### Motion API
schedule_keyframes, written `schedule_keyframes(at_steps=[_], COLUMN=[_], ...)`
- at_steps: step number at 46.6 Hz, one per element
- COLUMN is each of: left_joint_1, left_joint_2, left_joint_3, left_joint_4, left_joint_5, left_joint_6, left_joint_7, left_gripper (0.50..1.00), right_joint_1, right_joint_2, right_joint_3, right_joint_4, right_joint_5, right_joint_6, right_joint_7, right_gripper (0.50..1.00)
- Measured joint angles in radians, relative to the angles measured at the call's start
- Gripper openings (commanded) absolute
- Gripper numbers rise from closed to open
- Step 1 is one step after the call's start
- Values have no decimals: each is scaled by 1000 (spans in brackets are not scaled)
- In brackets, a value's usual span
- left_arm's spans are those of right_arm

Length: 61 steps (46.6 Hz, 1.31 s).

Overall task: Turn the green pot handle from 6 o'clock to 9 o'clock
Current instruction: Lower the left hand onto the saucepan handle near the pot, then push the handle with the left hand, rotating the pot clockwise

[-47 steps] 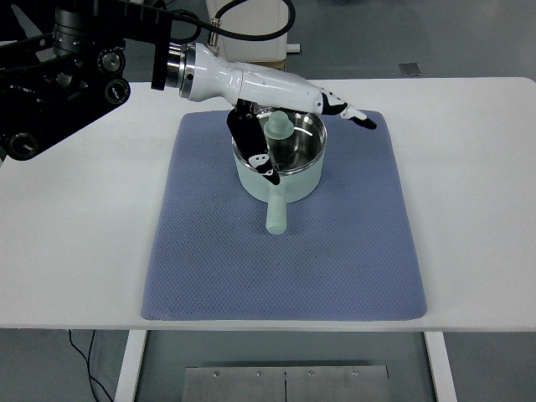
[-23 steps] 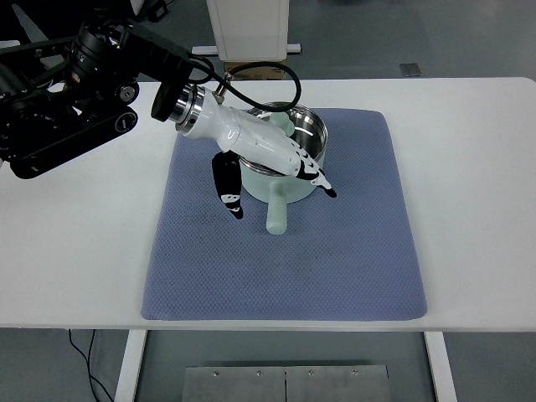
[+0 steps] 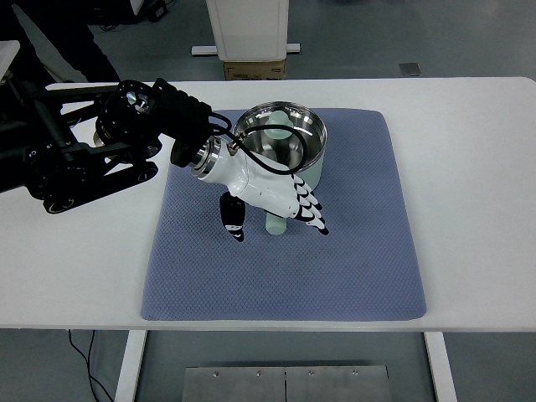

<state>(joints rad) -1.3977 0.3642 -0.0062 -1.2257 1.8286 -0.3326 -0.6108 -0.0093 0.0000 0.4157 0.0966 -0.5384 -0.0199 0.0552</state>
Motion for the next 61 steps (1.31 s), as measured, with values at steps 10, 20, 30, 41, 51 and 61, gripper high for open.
schedule_keyframes(at_steps=[10, 20, 30, 41, 51, 61], left_joint_1=[2, 4, 6, 6, 2, -1], left_joint_2=[-16, -27, -34, -33, -31, -23], left_joint_3=[36, 57, 60, 81, 92, 96], left_joint_4=[2, 6, 14, 16, 16, 15], left_joint_5=[3, 3, 3, 3, 3, 3], left_joint_6=[-4, -4, -3, -4, -5, -5], left_joint_7=[0, 0, 0, 0, 0, 0], left_gripper=[1000, 1000, 1000, 1000, 1000, 1000], right_joint_1=[0, 0, 0, 0, 0, 0], right_joint_2=[0, 0, 0, 0, 0, 0], right_joint_3=[0, 0, 0, 0, 0, 0], right_joint_4=[0, 0, 0, 0, 0, 0], right_joint_5=[0, 0, 0, 0, 0, 0], right_joint_6=[0, 0, 0, 0, 0, 0], right_joint_7=[0, 0, 0, 0, 0, 0], right_gripper=[1000, 1000, 1000, 1000, 1000, 1000])
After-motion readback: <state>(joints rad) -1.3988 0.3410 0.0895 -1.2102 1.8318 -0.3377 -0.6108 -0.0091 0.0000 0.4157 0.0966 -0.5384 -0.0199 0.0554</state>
